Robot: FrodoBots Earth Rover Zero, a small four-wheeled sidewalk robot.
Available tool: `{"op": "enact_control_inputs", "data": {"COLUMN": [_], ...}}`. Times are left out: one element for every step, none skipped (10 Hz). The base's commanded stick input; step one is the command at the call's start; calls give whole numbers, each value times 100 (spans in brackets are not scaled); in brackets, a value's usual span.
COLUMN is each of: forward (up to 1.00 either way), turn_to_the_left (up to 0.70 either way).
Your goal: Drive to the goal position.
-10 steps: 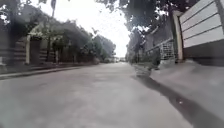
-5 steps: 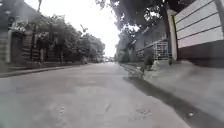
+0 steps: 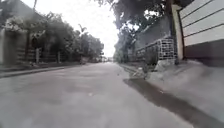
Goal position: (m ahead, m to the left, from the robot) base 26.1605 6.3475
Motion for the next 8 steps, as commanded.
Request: {"op": "enact_control_inputs", "data": {"forward": [100,100,100,100,100,100,100,100], "turn_to_the_left": [0,0,-1,-2,-2,-2,-2,-2]}}
